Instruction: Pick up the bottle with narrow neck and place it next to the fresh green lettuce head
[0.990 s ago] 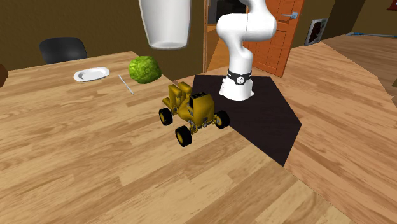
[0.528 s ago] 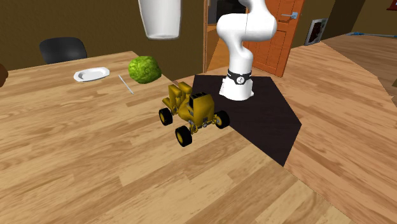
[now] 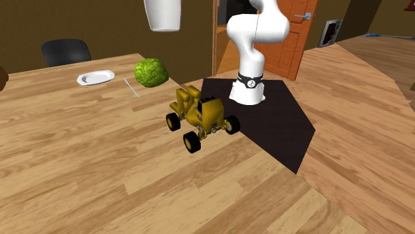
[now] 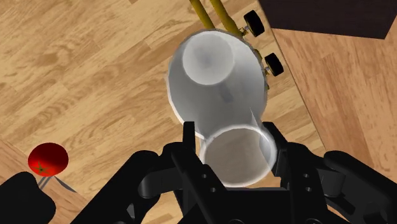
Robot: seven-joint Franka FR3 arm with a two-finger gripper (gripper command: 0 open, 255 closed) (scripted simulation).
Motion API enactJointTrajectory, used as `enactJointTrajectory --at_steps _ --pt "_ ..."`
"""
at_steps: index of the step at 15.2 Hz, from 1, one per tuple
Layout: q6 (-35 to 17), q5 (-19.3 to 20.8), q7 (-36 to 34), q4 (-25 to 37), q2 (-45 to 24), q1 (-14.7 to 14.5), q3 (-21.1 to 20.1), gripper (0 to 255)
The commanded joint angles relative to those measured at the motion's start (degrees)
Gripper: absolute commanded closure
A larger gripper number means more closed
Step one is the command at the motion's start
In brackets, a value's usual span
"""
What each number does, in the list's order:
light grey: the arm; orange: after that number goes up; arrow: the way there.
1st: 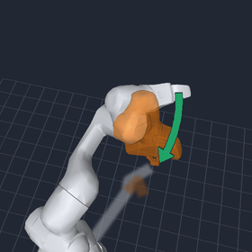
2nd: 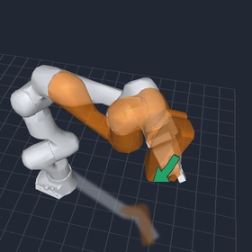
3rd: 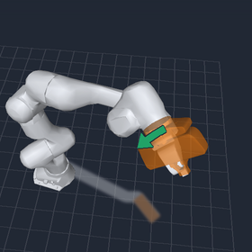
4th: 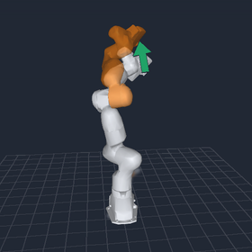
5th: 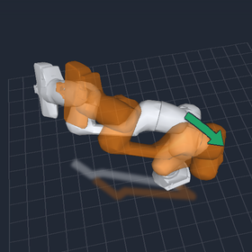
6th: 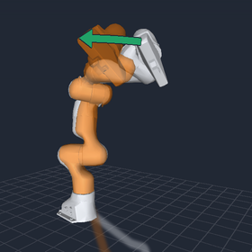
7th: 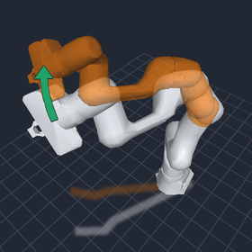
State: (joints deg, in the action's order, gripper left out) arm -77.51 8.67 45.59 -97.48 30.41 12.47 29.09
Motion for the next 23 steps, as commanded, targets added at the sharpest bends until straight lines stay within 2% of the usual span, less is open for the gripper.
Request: enactJointTrajectory --at_steps 1,8,23 --pt "0.8 1.1 2.0 -0.5 1.6 0.7 1.2 255" --pt "4.4 5.3 10.4 0.9 5.3 2.9 6.8 255" --pt "-5.9 8.1 8.9 -16.1 12.3 5.7 6.8 255"
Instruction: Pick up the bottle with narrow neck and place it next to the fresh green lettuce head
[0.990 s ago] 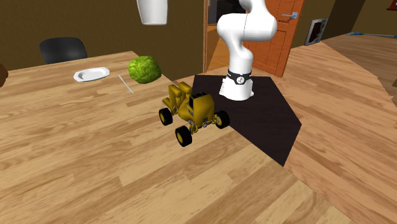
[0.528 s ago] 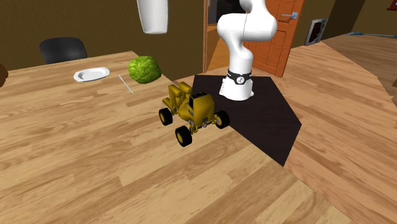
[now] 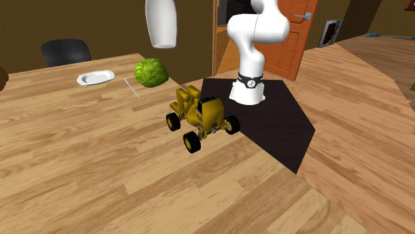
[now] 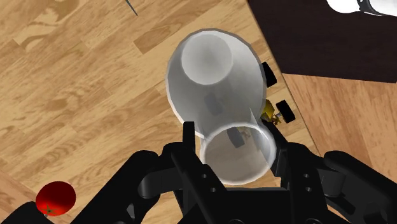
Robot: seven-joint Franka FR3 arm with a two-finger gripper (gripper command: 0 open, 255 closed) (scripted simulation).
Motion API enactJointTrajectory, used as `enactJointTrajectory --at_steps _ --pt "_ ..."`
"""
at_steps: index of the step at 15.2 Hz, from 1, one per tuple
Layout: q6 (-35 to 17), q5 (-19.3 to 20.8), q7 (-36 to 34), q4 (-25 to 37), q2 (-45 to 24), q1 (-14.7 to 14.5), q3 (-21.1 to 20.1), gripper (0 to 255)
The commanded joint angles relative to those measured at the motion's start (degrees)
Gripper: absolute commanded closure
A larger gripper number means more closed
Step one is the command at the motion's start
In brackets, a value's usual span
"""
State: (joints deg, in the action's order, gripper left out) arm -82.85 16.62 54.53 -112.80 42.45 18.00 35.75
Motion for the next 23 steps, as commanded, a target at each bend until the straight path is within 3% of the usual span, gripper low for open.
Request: enactJointTrajectory --at_steps 1,23 --pt "-1.2 0.4 0.0 -1.8 0.7 0.3 0.2 255" --pt "-15.8 5.1 -0.6 -21.1 5.7 3.3 4.3 255"
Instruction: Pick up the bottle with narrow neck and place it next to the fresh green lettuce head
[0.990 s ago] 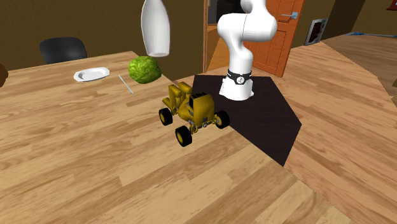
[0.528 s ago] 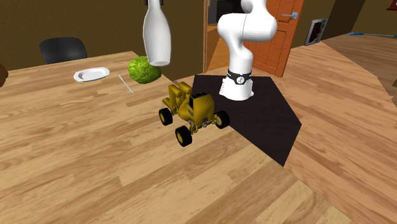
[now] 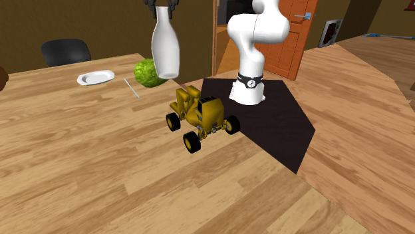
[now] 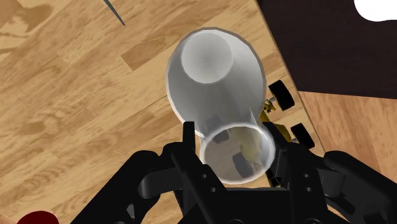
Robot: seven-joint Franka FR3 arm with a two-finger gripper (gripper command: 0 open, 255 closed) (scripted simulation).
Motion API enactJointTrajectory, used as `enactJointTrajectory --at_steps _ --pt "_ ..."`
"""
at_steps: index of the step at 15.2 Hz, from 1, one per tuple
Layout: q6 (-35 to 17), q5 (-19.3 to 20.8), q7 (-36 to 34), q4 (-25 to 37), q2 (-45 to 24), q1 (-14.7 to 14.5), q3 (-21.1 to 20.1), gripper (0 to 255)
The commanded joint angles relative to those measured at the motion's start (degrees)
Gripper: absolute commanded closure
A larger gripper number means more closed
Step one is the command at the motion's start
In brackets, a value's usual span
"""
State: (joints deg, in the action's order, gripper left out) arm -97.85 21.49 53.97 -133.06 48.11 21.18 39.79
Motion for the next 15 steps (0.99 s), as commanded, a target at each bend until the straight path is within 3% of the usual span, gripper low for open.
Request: enactJointTrajectory --at_steps 1,15 --pt "-1.5 0.5 -0.1 -1.6 0.2 0.2 0.5 255" --pt "-11.6 4.2 0.1 -11.3 0.0 1.3 5.4 255"
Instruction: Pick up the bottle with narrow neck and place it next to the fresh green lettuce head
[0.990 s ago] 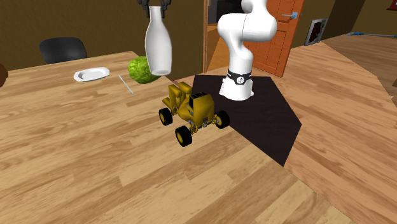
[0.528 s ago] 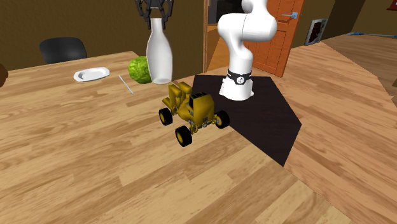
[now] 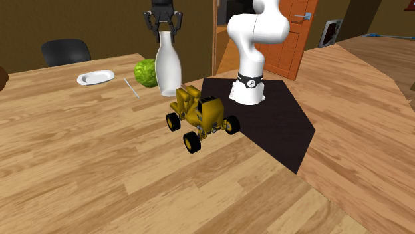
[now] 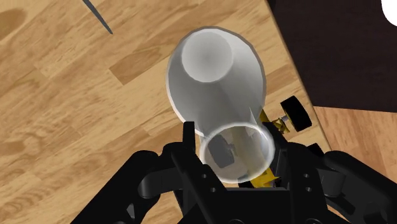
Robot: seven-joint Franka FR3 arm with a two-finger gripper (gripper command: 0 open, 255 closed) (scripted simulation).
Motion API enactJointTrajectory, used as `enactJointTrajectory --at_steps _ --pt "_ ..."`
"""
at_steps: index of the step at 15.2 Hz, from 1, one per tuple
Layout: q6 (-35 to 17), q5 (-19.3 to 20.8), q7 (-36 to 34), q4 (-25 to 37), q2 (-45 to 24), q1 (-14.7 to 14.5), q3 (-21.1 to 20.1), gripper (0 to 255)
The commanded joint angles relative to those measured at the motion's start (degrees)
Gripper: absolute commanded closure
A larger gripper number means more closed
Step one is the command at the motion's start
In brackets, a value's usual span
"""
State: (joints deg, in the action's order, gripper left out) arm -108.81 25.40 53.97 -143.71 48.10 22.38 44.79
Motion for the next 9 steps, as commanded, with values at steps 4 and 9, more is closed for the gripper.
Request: enactJointTrajectory --at_steps 4,9 --pt "-3.8 1.4 0.2 -3.0 -0.6 0.3 2.1 255" --pt "-5.8 2.2 0.2 -4.4 -1.2 0.3 3.2 255"
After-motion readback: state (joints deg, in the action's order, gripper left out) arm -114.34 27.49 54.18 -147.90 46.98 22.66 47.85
